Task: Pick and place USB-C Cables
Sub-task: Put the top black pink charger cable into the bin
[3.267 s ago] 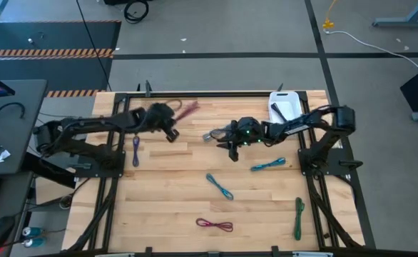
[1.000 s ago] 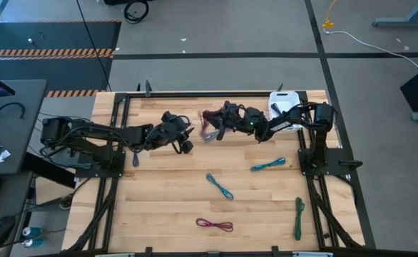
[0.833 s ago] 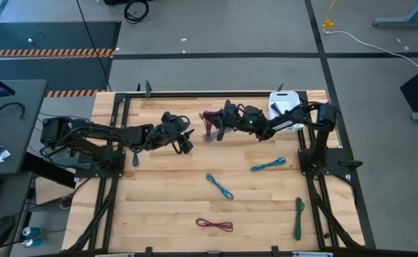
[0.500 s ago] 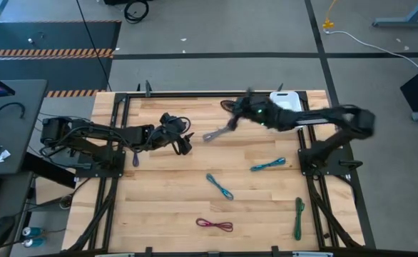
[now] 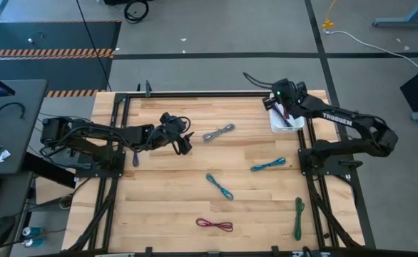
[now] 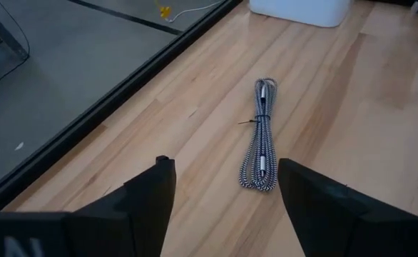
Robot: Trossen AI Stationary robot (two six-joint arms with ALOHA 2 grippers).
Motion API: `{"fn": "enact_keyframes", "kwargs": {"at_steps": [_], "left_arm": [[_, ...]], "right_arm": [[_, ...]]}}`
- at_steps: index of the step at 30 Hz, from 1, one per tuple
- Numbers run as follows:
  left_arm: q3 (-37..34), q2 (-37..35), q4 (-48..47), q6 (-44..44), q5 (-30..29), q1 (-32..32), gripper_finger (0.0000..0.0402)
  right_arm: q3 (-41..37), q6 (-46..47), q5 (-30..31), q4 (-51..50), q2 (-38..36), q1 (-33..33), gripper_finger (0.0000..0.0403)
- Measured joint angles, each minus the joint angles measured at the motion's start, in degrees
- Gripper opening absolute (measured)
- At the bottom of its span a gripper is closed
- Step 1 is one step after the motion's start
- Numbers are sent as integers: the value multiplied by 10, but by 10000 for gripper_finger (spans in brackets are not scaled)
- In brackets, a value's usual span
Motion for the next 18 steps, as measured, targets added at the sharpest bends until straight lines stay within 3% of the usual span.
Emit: {"fn": "enact_keyframes", "kwargs": {"at_steps": [4,13,18], "left_arm": [[0,0,0,0,0,0,246],[0,0,8,8,0,0,243],[0,0,9,8,0,-1,244]], "right_arm": [[-1,31,-48,-42,41,-59,15],[27,57,-101,-101,128,-70,22],[27,65,-73,-109,177,-66,35]]}}
